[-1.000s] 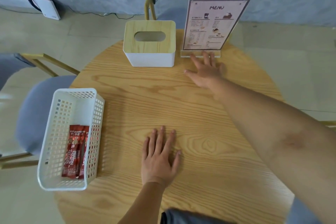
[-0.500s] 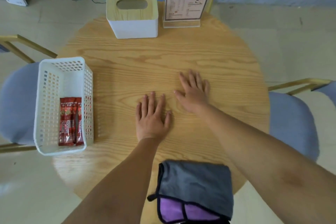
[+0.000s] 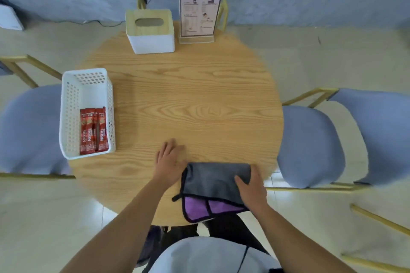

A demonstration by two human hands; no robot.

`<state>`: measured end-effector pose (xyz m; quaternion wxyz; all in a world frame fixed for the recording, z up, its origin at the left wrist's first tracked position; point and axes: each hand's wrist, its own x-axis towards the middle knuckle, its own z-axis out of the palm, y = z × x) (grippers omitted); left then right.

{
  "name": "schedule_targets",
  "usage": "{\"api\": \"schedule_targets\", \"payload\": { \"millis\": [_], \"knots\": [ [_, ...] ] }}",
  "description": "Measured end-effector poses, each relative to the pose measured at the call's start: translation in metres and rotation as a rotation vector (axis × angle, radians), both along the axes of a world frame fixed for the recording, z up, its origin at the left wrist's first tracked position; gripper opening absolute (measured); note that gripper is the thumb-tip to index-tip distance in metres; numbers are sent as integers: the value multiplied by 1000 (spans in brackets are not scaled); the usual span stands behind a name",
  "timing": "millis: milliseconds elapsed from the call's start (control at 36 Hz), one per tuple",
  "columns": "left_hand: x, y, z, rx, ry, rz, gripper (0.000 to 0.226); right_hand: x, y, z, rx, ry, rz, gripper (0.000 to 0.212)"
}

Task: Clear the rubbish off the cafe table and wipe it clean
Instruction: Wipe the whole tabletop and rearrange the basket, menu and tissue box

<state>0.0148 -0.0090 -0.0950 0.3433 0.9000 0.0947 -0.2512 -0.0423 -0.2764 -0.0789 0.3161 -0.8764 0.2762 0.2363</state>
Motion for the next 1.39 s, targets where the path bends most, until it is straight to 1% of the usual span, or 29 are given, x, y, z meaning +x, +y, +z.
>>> {"api": "schedule_targets", "payload": {
  "millis": [83,139,167,222,306,361,417,472,500,528,583,611,667,722,778,861,889,944,1000,1028,1083,1139,1222,1250,1333,1389],
  "knots": [
    [-43,-14,0,17,6,20,57,-21,-5,1,145,-13,-47,87],
    [-72,-21,2,22,-3,101,60,-25,-10,4,175,-12,-36,88],
    [-82,-24,3,15,7,150,60,-23,-12,5,160,-14,-36,82],
    [-96,-30,6,-12,17,222,56,-18,-15,8,115,-34,-50,62],
    [-99,-32,15,14,52,202,46,-8,-18,15,38,-23,-26,28],
    [-98,-31,22,56,91,190,41,-5,-21,19,90,18,-4,14],
    [-96,-32,28,94,106,205,39,-5,-26,22,178,43,-7,8],
    [-94,-35,30,62,112,301,29,-4,-32,20,205,71,-26,12],
    [-98,-37,33,10,111,397,24,-3,-34,20,228,86,-40,17],
    [-102,-39,37,-97,125,528,22,-2,-38,19,250,102,-54,22],
    [-111,-42,42,-353,159,783,26,0,-43,17,292,136,-93,20],
    [-116,-42,45,-493,200,888,23,1,-43,15,304,144,-105,17],
    [-123,-45,50,-694,277,1042,11,-1,-45,16,331,157,-109,14],
    [-130,-48,50,-765,317,1110,8,-2,-44,23,354,151,-98,10],
    [-137,-49,46,-701,325,1066,6,-3,-42,30,367,146,-83,8],
    [-147,-55,32,-426,300,909,9,-5,-50,22,372,144,-77,4],
    [-151,-57,28,-316,284,838,9,-5,-53,17,363,141,-73,5],
    [-155,-61,26,-127,272,693,6,-6,-56,13,365,164,-57,17],
    [-158,-65,27,-17,250,623,3,-8,-52,24,370,178,-17,18],
    [-158,-67,29,14,227,610,5,-10,-50,32,366,192,-4,19],
    [-155,-69,29,36,184,606,13,-12,-46,39,338,227,38,22],
    [-151,-72,32,-8,178,632,20,-12,-45,41,312,260,70,29],
    [-144,-76,35,-94,193,723,24,-10,-43,39,293,299,25,60],
    [-143,-77,35,-99,194,728,22,-10,-44,39,297,305,7,62],
    [-144,-80,34,-121,191,747,16,-12,-47,36,324,330,-41,42],
    [-145,-84,34,-162,189,787,17,-18,-51,36,336,372,-74,36]
  ]
}}
